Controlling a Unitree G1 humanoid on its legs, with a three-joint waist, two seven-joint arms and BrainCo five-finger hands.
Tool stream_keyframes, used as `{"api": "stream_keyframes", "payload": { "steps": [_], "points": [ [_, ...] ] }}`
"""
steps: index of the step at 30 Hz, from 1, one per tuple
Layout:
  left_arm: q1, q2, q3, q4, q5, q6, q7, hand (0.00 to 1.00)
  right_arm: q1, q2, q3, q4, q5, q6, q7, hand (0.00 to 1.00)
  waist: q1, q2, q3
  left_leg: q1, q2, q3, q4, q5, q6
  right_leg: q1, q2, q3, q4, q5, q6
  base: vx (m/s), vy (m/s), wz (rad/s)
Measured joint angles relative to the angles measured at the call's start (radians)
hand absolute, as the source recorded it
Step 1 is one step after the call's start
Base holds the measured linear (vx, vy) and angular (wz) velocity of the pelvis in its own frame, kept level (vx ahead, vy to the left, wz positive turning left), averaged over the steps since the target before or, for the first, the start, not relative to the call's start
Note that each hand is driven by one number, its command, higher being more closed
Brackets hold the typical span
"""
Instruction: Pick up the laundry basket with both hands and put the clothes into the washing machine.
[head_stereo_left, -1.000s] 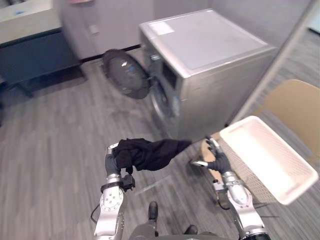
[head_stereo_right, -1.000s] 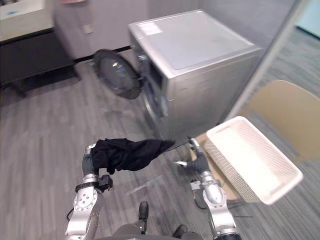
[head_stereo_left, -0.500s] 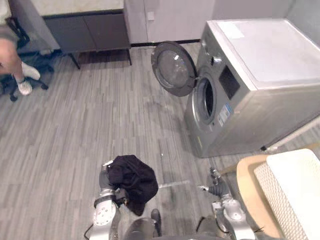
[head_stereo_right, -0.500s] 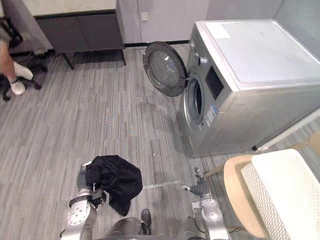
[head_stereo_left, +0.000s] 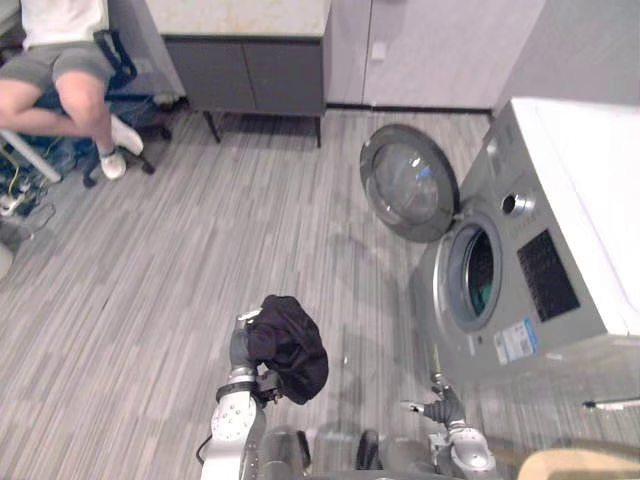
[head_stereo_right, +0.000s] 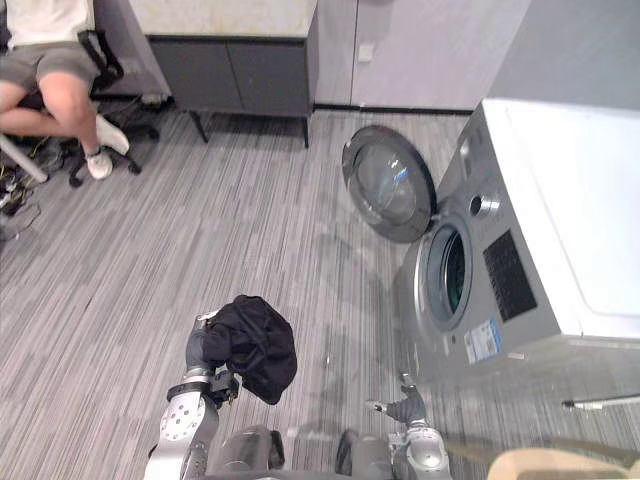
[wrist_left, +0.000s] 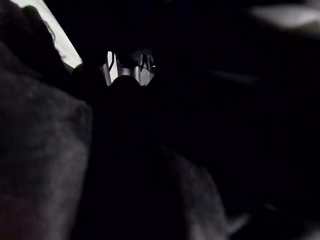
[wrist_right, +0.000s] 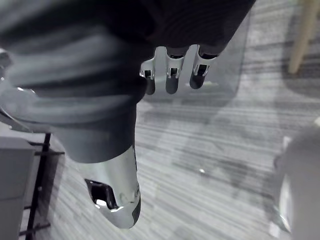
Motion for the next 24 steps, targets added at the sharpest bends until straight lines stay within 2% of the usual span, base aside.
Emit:
{"api": "stream_keyframes", "payload": {
  "steps": [2,4,5,6,7,8,9,11,13,14,16,17,18,19,21,22,23,24],
  "points": [
    [-0.001,-0.004,0.005,-0.002,0.000,0.000,-0.010,1.00,-0.018,-0.003,-0.028,0.007,0.000,0.006,-0.009,0.00,0.007,-0.005,0.003,-0.073,0.036,0.005,-0.059,-0.031,0.007,0.056,-0.002,0.046,-0.053,0.000,0.000,0.40,0.071,-0.57],
    [-0.001,-0.010,0.006,-0.002,0.000,0.002,-0.020,1.00,-0.021,0.005,-0.043,0.012,0.000,0.008,-0.011,0.00,0.030,-0.006,0.004,-0.095,0.026,-0.021,-0.199,-0.034,0.012,0.095,-0.015,0.090,-0.075,0.000,0.000,0.37,0.190,-0.73],
    [-0.002,-0.012,0.001,-0.002,0.001,0.002,-0.021,1.00,-0.029,0.010,-0.042,0.028,0.000,0.007,-0.023,0.00,0.050,-0.015,0.007,-0.093,-0.018,-0.095,-0.386,-0.025,0.003,0.120,-0.044,0.131,-0.076,-0.012,0.021,0.37,0.258,-0.80],
    [-0.002,-0.016,0.001,-0.003,0.002,0.002,-0.021,1.00,-0.029,0.009,-0.042,0.033,0.000,0.007,-0.025,0.00,0.053,-0.015,0.006,-0.089,-0.042,-0.135,-0.473,-0.007,-0.011,0.126,-0.054,0.146,-0.075,-0.025,0.042,0.45,0.376,-1.02],
    [0.005,-0.022,-0.006,-0.007,0.003,0.000,-0.018,1.00,-0.026,0.002,-0.042,0.037,0.000,0.007,-0.026,0.00,0.061,0.016,-0.009,-0.053,-0.044,-0.237,-0.678,0.108,-0.033,0.126,-0.054,0.183,-0.061,-0.068,0.115,0.38,0.428,-1.17],
    [0.017,-0.007,-0.006,0.000,0.003,-0.003,-0.016,1.00,-0.049,0.011,-0.042,0.067,-0.001,0.008,-0.027,0.00,0.071,0.021,-0.019,-0.050,-0.034,-0.261,-0.678,0.161,-0.084,0.132,-0.051,0.225,-0.046,-0.127,0.165,0.35,0.440,-1.21],
    [-0.006,0.011,0.000,0.018,0.003,0.011,-0.009,1.00,-0.056,0.036,-0.040,0.072,-0.001,0.011,-0.027,0.00,0.065,-0.012,-0.021,-0.049,-0.047,-0.262,-0.641,0.131,-0.082,0.124,-0.076,0.245,-0.040,-0.118,0.169,0.31,0.395,-0.96],
    [-0.002,0.022,-0.006,0.015,0.003,0.013,-0.001,1.00,-0.054,0.066,-0.030,0.071,-0.009,0.004,-0.026,0.00,0.068,-0.052,-0.028,-0.048,-0.055,-0.231,-0.553,0.043,-0.062,0.123,-0.100,0.280,-0.036,-0.100,0.179,0.29,0.316,-0.88],
    [-0.001,0.028,-0.025,0.015,0.003,0.016,0.000,1.00,-0.055,0.065,-0.019,0.071,-0.009,0.003,-0.027,0.00,0.069,-0.061,-0.027,-0.034,-0.043,-0.170,-0.483,-0.013,-0.047,0.119,-0.117,0.320,0.000,-0.095,0.185,0.20,0.275,-1.06],
    [-0.001,0.037,-0.035,0.010,0.003,0.018,0.000,1.00,-0.060,0.067,-0.015,0.069,-0.009,0.003,-0.027,0.00,0.069,-0.060,-0.027,0.006,-0.020,-0.106,-0.471,-0.063,-0.034,0.080,-0.131,0.325,0.072,-0.088,0.197,0.14,0.248,-1.45],
    [-0.006,0.052,-0.036,-0.002,0.003,0.017,0.005,1.00,-0.072,0.070,0.001,0.070,-0.010,0.002,-0.026,0.00,0.075,-0.062,-0.028,0.076,0.014,0.022,-0.499,-0.105,-0.024,-0.025,-0.160,0.287,0.208,-0.045,0.238,0.11,0.230,-1.79],
    [-0.004,0.061,-0.036,-0.002,0.003,0.017,0.008,1.00,-0.084,0.073,0.001,0.073,-0.011,0.003,-0.026,0.00,0.073,-0.060,-0.027,0.117,0.027,0.079,-0.524,-0.114,-0.022,-0.076,-0.185,0.213,0.267,-0.020,0.230,0.07,0.135,-1.50],
    [-0.002,0.065,-0.036,-0.002,0.002,0.018,0.009,1.00,-0.087,0.074,0.001,0.076,-0.012,0.002,-0.026,0.00,0.071,-0.058,-0.025,0.143,0.029,0.104,-0.544,-0.124,-0.027,-0.097,-0.199,0.167,0.292,-0.026,0.226,0.10,0.093,-1.68],
    [0.000,0.078,-0.036,0.001,0.002,0.017,0.009,1.00,-0.097,0.074,0.001,0.104,-0.019,0.001,-0.025,0.00,0.060,-0.053,-0.023,0.204,0.041,0.178,-0.588,-0.138,-0.037,-0.135,-0.218,0.043,0.308,-0.042,0.202,0.11,0.065,-1.38],
    [-0.009,0.100,-0.036,0.016,0.002,0.014,0.006,1.00,-0.118,0.069,-0.002,0.171,-0.019,0.001,-0.026,0.00,0.030,-0.072,-0.036,0.254,0.041,0.242,-0.638,-0.149,-0.062,-0.199,-0.207,-0.123,0.301,-0.064,0.160,0.18,-0.001,-1.23],
    [-0.022,0.108,-0.026,0.044,0.002,0.013,0.005,1.00,-0.133,0.057,-0.002,0.212,-0.019,0.001,-0.026,0.00,0.009,-0.080,-0.042,0.261,0.038,0.261,-0.640,-0.144,-0.069,-0.230,-0.191,-0.193,0.264,-0.042,0.125,0.29,-0.051,-0.75],
    [-0.034,0.119,-0.028,0.092,0.003,0.014,0.003,1.00,-0.138,0.037,-0.003,0.248,-0.019,0.003,-0.027,0.00,-0.005,-0.083,-0.046,0.267,0.026,0.259,-0.630,-0.142,-0.072,-0.228,-0.178,-0.231,0.230,-0.046,0.067,0.30,-0.028,-0.44],
    [-0.049,0.116,-0.028,0.118,0.003,0.020,0.003,1.00,-0.140,0.023,-0.005,0.270,-0.019,0.004,-0.027,0.00,-0.005,-0.074,-0.048,0.271,0.026,0.237,-0.626,-0.136,-0.073,-0.221,-0.167,-0.220,0.229,-0.044,0.065,0.27,-0.018,-0.59]
  ]
}}
